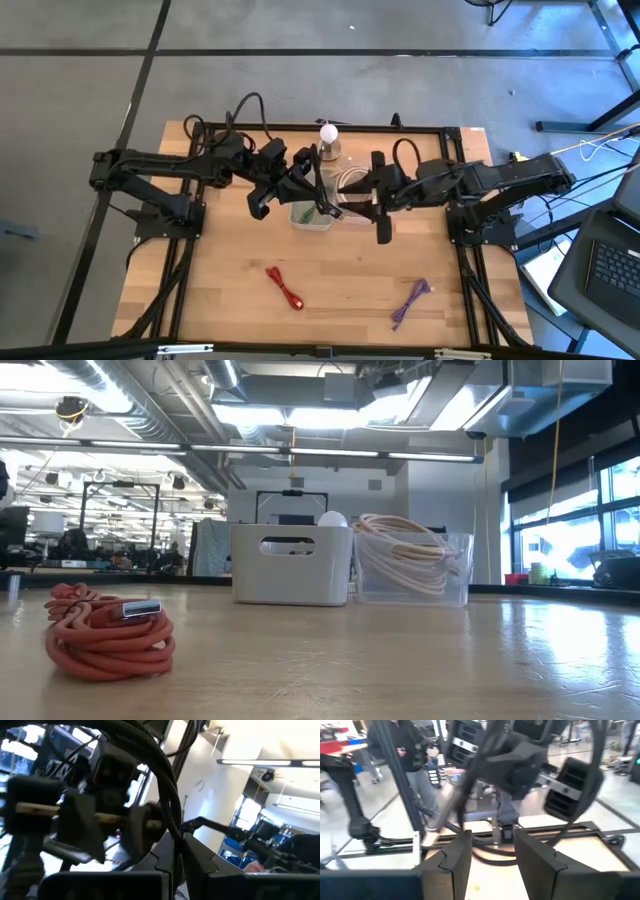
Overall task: Pick and place USB-C Cables
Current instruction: Put the black usb cable into the transparent bin
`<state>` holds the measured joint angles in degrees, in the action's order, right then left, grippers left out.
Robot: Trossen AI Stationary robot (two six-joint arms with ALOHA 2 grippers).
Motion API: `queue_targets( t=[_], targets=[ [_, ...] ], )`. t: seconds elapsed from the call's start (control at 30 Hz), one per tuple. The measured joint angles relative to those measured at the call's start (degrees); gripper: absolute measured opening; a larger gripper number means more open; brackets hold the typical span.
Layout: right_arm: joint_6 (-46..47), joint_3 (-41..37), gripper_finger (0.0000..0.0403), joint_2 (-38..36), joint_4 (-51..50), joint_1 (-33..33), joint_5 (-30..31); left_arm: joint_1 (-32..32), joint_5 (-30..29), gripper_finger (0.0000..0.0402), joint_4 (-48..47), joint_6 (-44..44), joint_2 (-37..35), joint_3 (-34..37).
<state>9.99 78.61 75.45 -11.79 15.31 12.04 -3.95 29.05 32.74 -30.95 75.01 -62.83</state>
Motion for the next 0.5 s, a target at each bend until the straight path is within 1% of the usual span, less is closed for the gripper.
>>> queue_targets(
  t=[0.13,0.27,0.5],
  targets=[
    [2.2,0.0,0.0152,-0.2,0.1,0.0,-2.8,-1.3,-0.2,0.0015,0.1,0.2,-0.3,0.0],
    [4.2,0.0,0.0152,0.3,0.1,-0.1,-5.2,-2.3,1.2,0.0015,0.0,0.2,-0.3,0.0],
    [4.5,0.0,0.0152,0.7,0.4,0.0,-6.0,-4.2,1.2,0.0015,-0.3,-0.3,-0.2,0.0]
  ],
)
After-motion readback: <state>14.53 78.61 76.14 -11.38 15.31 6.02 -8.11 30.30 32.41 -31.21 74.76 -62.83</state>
